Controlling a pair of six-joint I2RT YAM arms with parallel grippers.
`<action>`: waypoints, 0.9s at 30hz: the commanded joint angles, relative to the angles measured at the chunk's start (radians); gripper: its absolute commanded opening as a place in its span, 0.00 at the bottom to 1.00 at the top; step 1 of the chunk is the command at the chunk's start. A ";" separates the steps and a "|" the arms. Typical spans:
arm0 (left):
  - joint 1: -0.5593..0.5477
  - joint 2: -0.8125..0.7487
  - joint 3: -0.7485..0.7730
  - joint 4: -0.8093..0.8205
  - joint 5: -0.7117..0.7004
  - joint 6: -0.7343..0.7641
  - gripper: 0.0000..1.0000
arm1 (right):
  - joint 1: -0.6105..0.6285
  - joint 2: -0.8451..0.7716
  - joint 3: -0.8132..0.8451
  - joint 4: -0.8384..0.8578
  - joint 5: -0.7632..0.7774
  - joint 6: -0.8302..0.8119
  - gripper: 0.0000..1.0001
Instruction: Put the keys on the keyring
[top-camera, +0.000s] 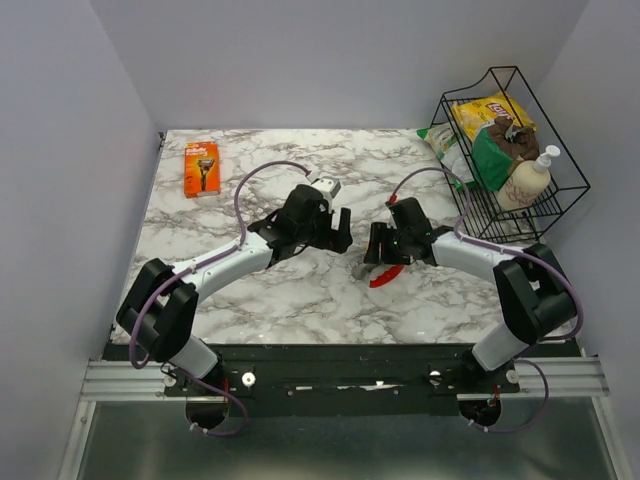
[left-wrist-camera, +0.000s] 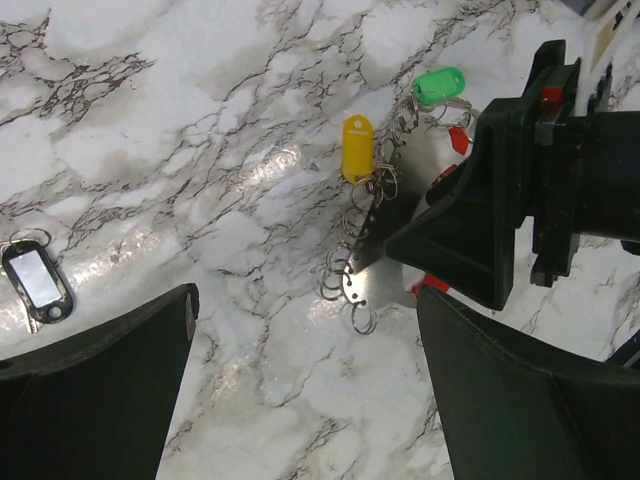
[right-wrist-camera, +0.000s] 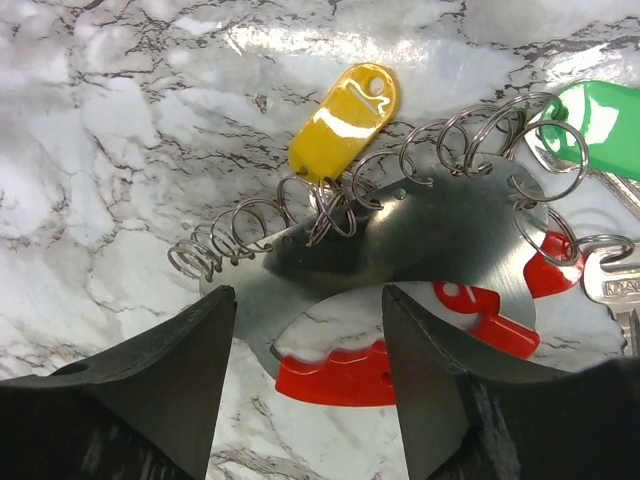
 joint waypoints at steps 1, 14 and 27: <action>0.020 -0.048 -0.038 0.004 0.022 -0.008 0.99 | 0.003 -0.088 0.010 -0.031 0.000 -0.015 0.69; 0.045 -0.054 -0.206 0.212 0.263 -0.148 0.95 | 0.003 -0.298 -0.046 -0.028 0.020 -0.002 0.71; 0.045 -0.004 -0.173 0.176 0.268 -0.149 0.89 | 0.003 -0.228 -0.025 -0.017 0.054 -0.021 0.69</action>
